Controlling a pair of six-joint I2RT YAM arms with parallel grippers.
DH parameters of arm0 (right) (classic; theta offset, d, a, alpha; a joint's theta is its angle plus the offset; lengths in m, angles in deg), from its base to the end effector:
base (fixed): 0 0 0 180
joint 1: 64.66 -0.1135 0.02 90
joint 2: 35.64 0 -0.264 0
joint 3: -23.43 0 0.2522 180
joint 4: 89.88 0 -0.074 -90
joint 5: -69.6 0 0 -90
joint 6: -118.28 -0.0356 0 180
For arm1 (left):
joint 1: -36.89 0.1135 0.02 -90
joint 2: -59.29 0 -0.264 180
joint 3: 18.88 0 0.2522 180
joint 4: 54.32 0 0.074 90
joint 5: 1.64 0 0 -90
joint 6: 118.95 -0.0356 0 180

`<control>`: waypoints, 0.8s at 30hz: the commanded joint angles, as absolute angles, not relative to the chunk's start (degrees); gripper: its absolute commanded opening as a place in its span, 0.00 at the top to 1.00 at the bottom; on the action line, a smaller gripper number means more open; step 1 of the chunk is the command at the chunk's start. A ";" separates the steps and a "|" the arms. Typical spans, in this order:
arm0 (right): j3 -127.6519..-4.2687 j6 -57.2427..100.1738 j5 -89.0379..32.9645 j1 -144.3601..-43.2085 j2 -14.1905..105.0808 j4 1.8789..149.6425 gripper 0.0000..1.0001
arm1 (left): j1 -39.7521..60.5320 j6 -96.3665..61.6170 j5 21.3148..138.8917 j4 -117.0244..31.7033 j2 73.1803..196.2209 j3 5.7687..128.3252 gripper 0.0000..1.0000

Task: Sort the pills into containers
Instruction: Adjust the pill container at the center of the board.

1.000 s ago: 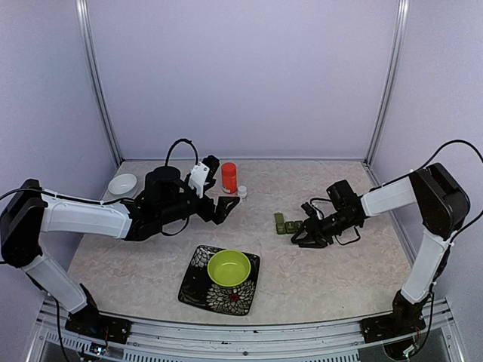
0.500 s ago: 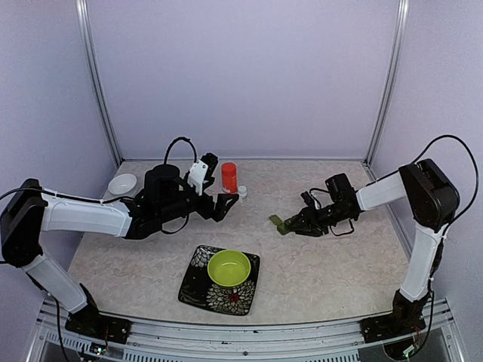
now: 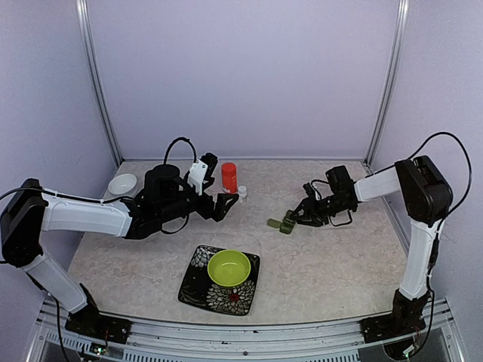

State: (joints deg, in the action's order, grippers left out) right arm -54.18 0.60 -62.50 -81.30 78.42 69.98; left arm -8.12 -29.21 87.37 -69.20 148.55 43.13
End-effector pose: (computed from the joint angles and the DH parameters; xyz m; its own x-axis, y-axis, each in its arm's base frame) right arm 0.3628 0.1333 0.1209 -0.9713 0.0695 -0.2276 -0.1298 0.6470 0.7514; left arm 0.2455 -0.2464 0.2385 -0.1482 0.1547 -0.9768 0.7197 0.6942 0.0007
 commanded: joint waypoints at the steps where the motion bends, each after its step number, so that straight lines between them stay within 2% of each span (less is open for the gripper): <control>1: -57.66 1.56 -60.58 -80.74 82.06 67.02 0.54 | -7.98 -29.04 87.21 -69.01 149.13 44.09 0.01; 13: -66.50 6.84 -62.39 -82.59 88.14 63.24 0.57 | -8.20 -29.31 87.55 -68.23 148.81 44.47 0.01; 24: -69.71 8.35 -64.32 -85.28 90.00 62.01 0.56 | -8.27 -29.41 90.11 -65.76 151.34 48.76 0.01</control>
